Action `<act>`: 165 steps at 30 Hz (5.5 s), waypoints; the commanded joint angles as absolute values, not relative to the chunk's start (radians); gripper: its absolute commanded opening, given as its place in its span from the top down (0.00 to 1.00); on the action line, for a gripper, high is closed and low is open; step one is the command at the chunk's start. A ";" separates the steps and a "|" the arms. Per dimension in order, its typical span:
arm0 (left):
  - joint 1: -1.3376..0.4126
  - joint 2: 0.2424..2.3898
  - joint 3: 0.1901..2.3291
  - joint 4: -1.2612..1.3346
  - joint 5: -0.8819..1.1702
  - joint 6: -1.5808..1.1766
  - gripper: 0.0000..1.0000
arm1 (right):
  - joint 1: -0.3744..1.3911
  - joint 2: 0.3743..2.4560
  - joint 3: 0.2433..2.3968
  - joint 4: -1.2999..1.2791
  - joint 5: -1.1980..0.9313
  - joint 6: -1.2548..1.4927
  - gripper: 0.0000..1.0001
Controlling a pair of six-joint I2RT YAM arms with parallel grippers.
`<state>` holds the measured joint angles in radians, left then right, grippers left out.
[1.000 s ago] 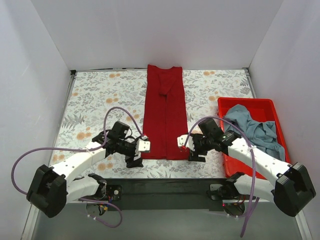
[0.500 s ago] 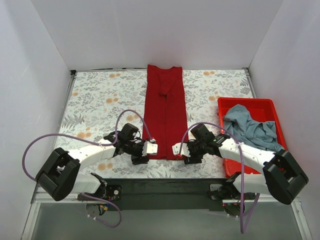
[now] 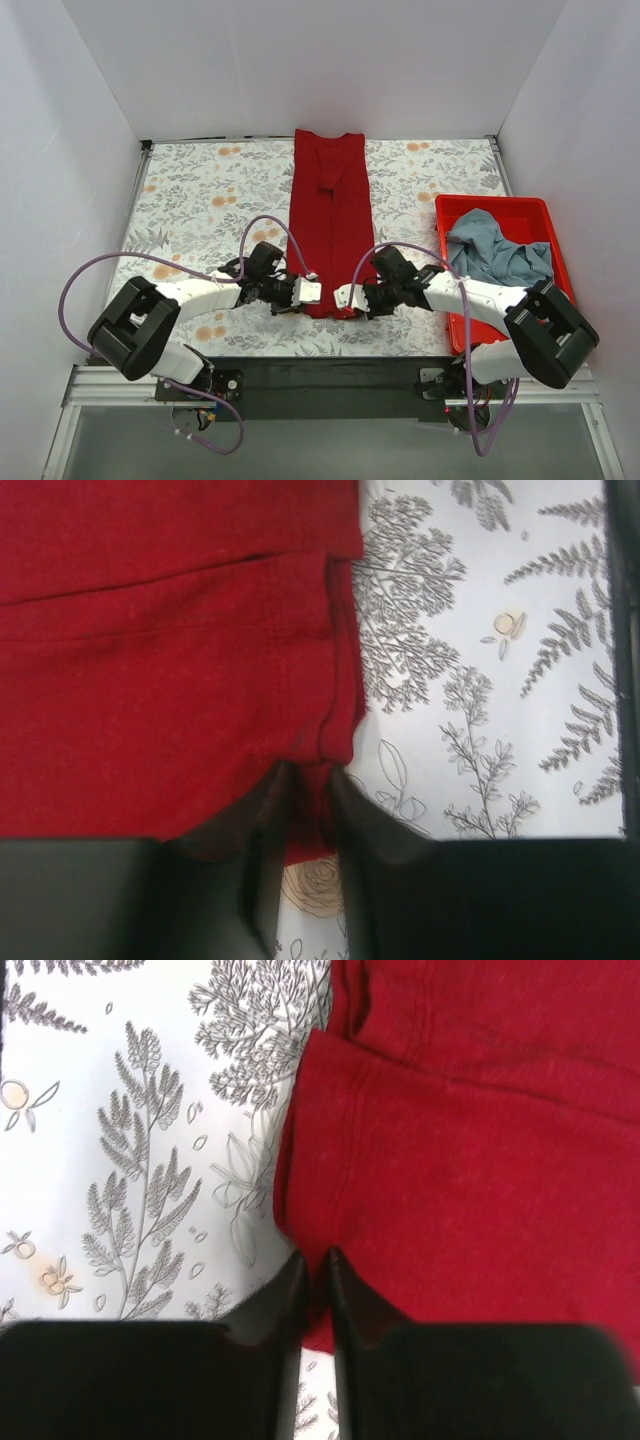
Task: Fold and stack the t-shirts
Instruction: Fold the tshirt
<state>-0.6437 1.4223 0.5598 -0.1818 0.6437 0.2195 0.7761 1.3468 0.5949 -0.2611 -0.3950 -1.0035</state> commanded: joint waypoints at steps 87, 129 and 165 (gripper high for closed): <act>-0.216 1.757 1.202 -0.044 0.765 -0.049 0.63 | 0.367 1.847 1.603 -0.449 -0.403 -1.012 0.46; -0.394 1.698 0.816 -0.118 0.675 0.236 1.00 | 0.569 1.755 1.003 -0.324 -0.244 -0.993 0.99; -0.428 1.020 0.928 -0.801 0.788 0.173 1.00 | 0.752 1.210 1.175 -0.799 -0.311 -0.880 0.99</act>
